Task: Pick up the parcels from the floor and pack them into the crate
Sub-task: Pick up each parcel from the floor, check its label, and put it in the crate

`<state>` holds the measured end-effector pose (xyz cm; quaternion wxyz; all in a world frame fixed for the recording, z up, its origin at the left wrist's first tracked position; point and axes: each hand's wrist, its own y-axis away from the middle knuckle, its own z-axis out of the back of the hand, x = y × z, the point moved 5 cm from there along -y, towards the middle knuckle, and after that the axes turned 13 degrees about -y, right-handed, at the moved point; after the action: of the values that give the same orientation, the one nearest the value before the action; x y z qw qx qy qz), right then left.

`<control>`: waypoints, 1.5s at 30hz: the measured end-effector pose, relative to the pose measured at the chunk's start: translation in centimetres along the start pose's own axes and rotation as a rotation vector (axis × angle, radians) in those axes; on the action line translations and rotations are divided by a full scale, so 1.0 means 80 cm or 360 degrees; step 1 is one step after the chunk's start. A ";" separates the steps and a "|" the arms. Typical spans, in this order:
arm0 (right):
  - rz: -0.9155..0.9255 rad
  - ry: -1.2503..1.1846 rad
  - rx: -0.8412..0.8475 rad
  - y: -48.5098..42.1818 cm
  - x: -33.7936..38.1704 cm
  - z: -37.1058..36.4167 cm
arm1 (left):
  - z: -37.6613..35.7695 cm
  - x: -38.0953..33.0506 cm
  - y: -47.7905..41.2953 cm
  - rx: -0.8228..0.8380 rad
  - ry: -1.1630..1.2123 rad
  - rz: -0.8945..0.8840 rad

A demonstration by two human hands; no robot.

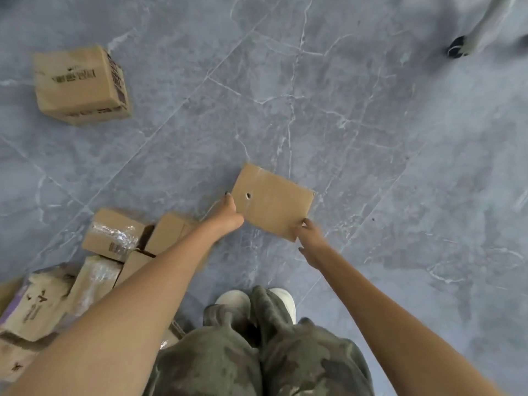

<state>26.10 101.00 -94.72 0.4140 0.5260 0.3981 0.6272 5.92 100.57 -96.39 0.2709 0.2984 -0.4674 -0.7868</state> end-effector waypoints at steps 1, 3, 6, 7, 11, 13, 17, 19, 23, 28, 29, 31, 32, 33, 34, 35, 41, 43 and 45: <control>-0.0026 -0.0109 0.0045 -0.007 -0.003 -0.002 | -0.003 -0.001 -0.004 -0.0005 0.0058 0.0042; -0.0033 -0.0231 0.0085 -0.001 0.000 -0.001 | 0.000 -0.005 0.004 -0.0041 0.0165 0.0110; 0.0058 -0.0288 0.0100 0.052 0.027 0.014 | 0.021 -0.002 0.045 -0.0016 0.0255 0.0121; 0.0104 -0.0286 0.0107 0.079 0.041 0.021 | 0.033 -0.003 0.068 -0.0008 0.0308 0.0114; 0.0269 -0.0299 0.0152 0.219 0.116 0.047 | 0.115 -0.044 0.226 -0.0015 0.0605 0.0068; 0.0356 -0.0304 0.0185 0.306 0.162 0.057 | 0.169 -0.068 0.316 -0.0069 0.0685 0.0002; 0.0567 -0.0301 0.0309 0.501 0.261 0.072 | 0.290 -0.103 0.500 -0.0232 0.0789 -0.0116; 0.0697 -0.0266 0.0386 0.596 0.318 0.077 | 0.347 -0.117 0.592 -0.0309 0.0850 -0.0208; 0.0997 -0.0143 0.0519 0.769 0.421 0.083 | 0.451 -0.135 0.756 -0.0480 0.0986 -0.0467; 0.1337 -0.0081 0.0616 0.942 0.498 0.065 | 0.550 -0.134 0.930 -0.0768 0.0980 -0.0787; 0.1400 -0.0106 0.0642 0.972 0.509 0.058 | 0.563 -0.130 0.961 -0.0831 0.1019 -0.0837; 0.1507 -0.0163 0.0710 1.028 0.524 0.041 | 0.584 -0.119 1.015 -0.0957 0.1168 -0.0911; 0.1539 -0.0195 0.0741 1.051 0.528 0.032 | 0.591 -0.112 1.039 -0.1016 0.1247 -0.0931; 0.1549 -0.0225 0.0769 1.072 0.531 0.022 | 0.596 -0.104 1.060 -0.1070 0.1299 -0.0943; 0.1550 -0.0252 0.0791 1.090 0.532 0.013 | 0.600 -0.095 1.078 -0.1128 0.1325 -0.0938; 0.1555 -0.0262 0.0807 1.106 0.532 0.003 | 0.603 -0.086 1.094 -0.1181 0.1338 -0.0934; 0.1573 -0.0392 0.0891 1.155 0.513 -0.056 | 0.597 -0.022 1.155 -0.1312 0.1532 -0.0801; 0.1608 -0.0392 0.0902 1.158 0.506 -0.075 | 0.587 -0.006 1.162 -0.1254 0.1577 -0.0871; 0.1583 -0.0397 0.0978 1.152 0.500 -0.092 | 0.576 0.011 1.165 -0.1224 0.1610 -0.0919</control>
<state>5.43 106.69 3.71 -0.0569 0.8147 0.2154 0.5354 -14.25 87.61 4.77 0.3217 0.6234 0.1260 -0.7014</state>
